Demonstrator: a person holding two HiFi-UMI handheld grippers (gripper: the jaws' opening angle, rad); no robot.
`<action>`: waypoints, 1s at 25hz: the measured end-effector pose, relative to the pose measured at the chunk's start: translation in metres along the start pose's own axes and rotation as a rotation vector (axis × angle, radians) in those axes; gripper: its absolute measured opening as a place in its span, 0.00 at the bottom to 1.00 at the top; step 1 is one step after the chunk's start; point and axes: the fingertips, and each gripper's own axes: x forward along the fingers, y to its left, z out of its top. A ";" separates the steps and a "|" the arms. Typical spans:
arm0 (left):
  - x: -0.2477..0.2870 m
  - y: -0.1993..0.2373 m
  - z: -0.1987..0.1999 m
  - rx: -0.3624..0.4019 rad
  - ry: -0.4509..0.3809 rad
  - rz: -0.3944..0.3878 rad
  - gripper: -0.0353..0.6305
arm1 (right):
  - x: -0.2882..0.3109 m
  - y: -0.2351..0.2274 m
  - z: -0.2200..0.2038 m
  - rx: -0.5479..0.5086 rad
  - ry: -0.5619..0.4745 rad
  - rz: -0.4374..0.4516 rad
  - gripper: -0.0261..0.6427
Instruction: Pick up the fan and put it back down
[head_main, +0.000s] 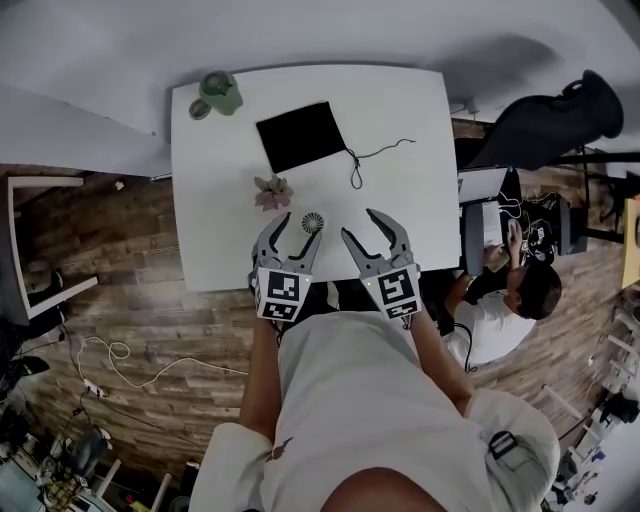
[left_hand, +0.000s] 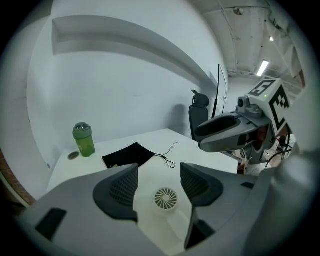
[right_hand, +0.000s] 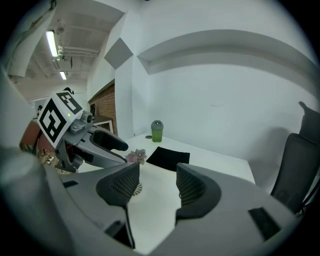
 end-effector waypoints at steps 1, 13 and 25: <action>0.004 -0.002 -0.007 -0.004 0.018 -0.005 0.45 | 0.001 0.000 -0.004 0.001 0.008 0.005 0.39; 0.047 -0.017 -0.066 -0.026 0.191 -0.054 0.54 | 0.016 0.001 -0.053 0.011 0.104 0.055 0.39; 0.080 -0.021 -0.107 -0.043 0.317 -0.079 0.60 | 0.025 0.001 -0.075 0.011 0.161 0.080 0.39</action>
